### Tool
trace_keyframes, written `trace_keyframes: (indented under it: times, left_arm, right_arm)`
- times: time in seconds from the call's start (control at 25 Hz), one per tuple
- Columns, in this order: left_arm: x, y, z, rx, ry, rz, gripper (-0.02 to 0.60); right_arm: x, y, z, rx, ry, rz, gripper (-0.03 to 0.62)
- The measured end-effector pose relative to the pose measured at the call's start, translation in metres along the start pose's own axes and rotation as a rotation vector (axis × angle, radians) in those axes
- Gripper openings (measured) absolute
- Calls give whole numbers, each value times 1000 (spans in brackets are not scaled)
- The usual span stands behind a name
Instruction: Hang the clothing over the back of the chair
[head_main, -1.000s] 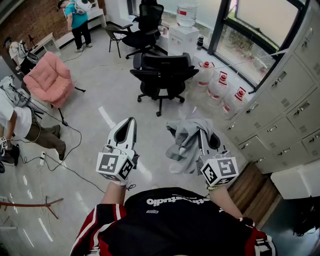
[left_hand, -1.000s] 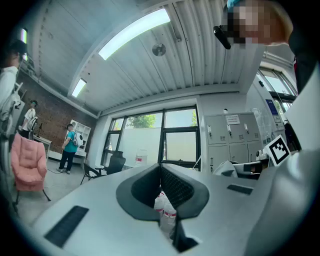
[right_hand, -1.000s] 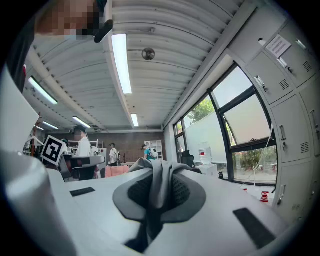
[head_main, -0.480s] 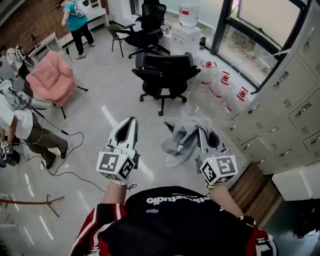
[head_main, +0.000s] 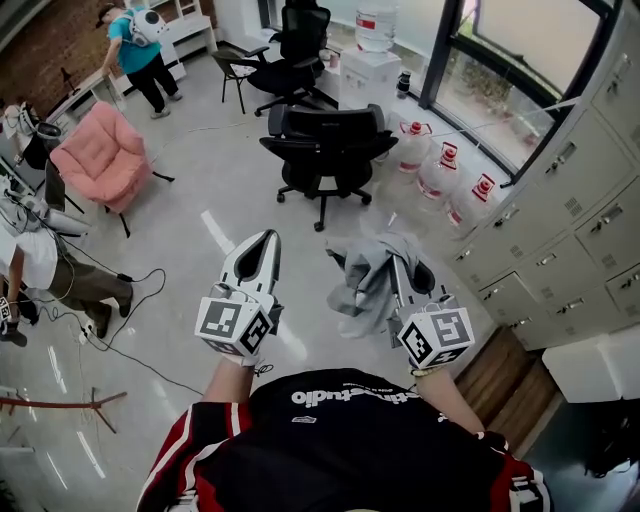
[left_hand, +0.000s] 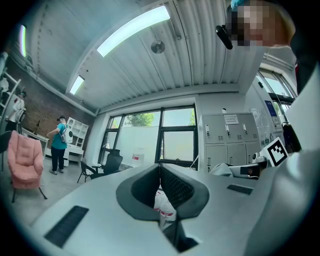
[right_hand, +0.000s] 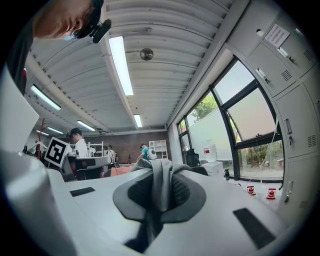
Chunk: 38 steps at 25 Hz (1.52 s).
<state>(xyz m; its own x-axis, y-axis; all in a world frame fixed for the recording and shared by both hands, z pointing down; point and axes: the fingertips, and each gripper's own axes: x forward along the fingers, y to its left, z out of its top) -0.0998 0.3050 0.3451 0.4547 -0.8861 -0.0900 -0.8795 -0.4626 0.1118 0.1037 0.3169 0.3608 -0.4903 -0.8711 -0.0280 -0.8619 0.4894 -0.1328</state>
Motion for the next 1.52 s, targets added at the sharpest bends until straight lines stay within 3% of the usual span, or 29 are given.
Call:
trace_keyframes:
  times: [1.04,1.52]
  left_arm:
    - [52,-47,-6,42,-10,16,24]
    - [94,-20,-27,30,18,27,25]
  right_arm:
    - [6,-48,15,-1,-46,102,25]
    - [49,-71,-3,12,-8,101,25]
